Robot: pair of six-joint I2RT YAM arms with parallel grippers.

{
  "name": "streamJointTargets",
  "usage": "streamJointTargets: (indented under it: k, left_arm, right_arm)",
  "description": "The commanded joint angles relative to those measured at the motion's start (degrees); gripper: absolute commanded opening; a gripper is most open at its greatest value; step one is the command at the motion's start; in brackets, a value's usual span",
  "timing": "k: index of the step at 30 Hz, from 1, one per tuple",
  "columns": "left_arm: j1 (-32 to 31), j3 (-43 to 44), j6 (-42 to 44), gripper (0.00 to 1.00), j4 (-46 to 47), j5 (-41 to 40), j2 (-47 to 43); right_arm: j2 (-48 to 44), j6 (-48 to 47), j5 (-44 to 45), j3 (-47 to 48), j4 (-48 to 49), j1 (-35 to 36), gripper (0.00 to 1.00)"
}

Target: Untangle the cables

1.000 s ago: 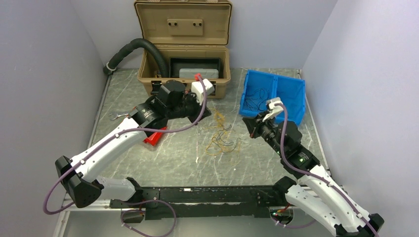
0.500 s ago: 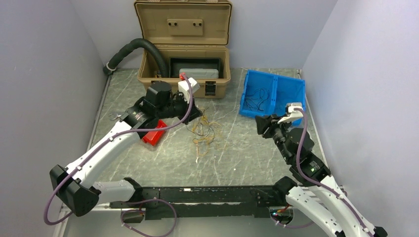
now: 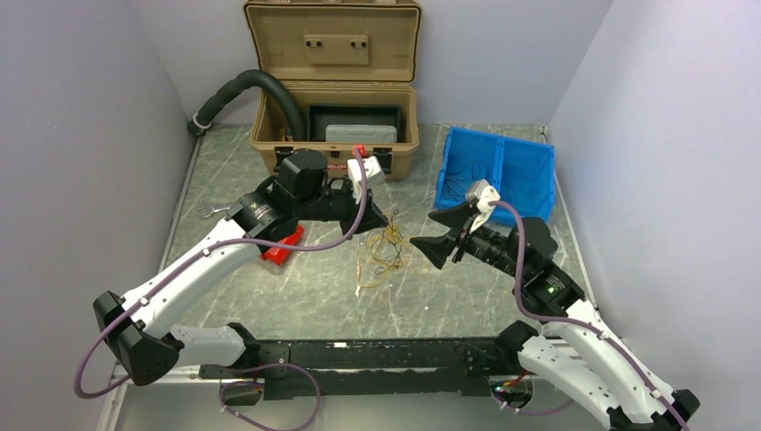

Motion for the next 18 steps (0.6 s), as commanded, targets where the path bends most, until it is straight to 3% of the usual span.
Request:
streamJointTargets:
  k: [1, 7, 18]
  left_arm:
    - [-0.7, 3.4, 3.0, 0.0, 0.0, 5.3, -0.3]
    - [-1.8, 5.1, 5.1, 0.0, -2.3, 9.5, 0.4]
    - [-2.6, 5.7, 8.8, 0.0, -4.8, 14.3, -1.6]
  right_arm:
    - [-0.6, -4.0, -8.8, 0.3, 7.7, 0.1, 0.74]
    - [1.2, -5.3, -14.1, 1.8, 8.6, 0.1, 0.72]
    - [1.5, -6.6, -12.2, 3.2, 7.1, 0.1, 0.78]
